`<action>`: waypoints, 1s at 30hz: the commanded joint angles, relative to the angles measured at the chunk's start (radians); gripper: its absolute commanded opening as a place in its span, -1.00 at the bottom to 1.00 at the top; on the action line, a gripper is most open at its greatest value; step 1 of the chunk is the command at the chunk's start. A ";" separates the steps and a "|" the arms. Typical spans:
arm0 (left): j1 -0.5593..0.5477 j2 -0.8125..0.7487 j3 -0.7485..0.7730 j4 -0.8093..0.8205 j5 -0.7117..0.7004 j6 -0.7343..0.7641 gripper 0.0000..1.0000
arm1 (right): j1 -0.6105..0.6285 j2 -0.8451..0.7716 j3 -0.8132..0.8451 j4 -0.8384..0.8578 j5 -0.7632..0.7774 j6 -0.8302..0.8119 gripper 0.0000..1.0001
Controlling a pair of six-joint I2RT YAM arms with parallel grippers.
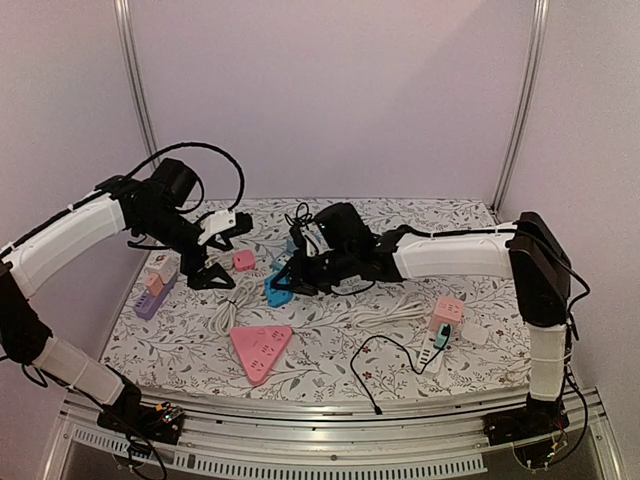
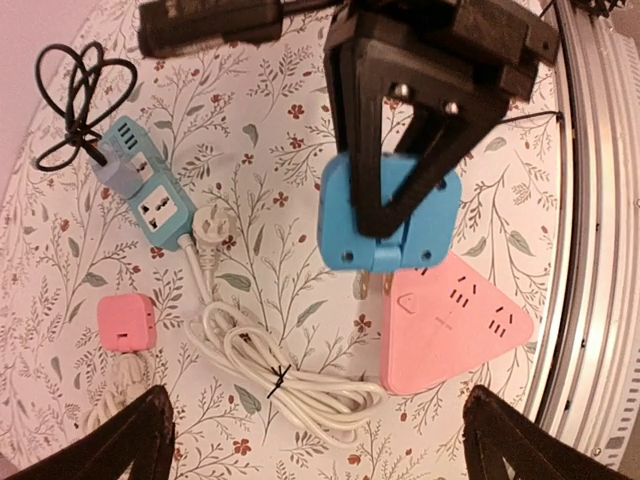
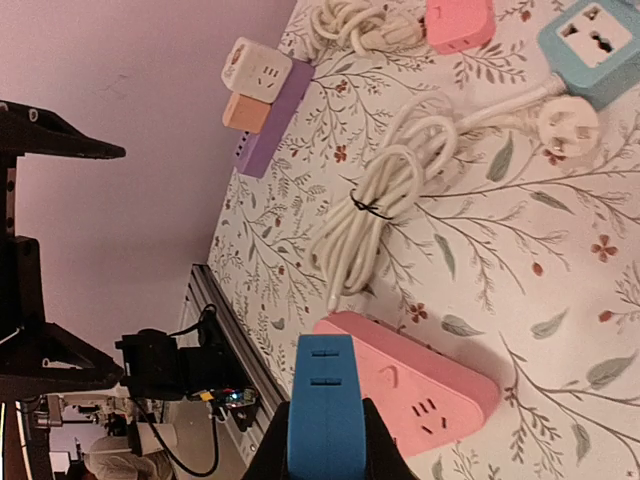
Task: Insert the plug
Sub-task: Pick up the plug from the center of the board, then move the socket to the center of the board.
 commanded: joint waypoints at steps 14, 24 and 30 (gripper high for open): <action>-0.121 0.127 -0.451 0.276 -0.211 0.439 0.19 | -0.067 -0.479 -0.193 -0.455 0.490 -0.460 -1.00; -0.195 0.254 -0.413 0.386 -0.165 0.463 -0.19 | -0.066 -0.510 -0.239 -0.470 0.452 -0.531 -1.00; -0.284 0.310 -0.332 0.353 -0.155 0.150 -0.35 | -0.050 -0.488 -0.238 -0.553 0.482 -0.283 -1.00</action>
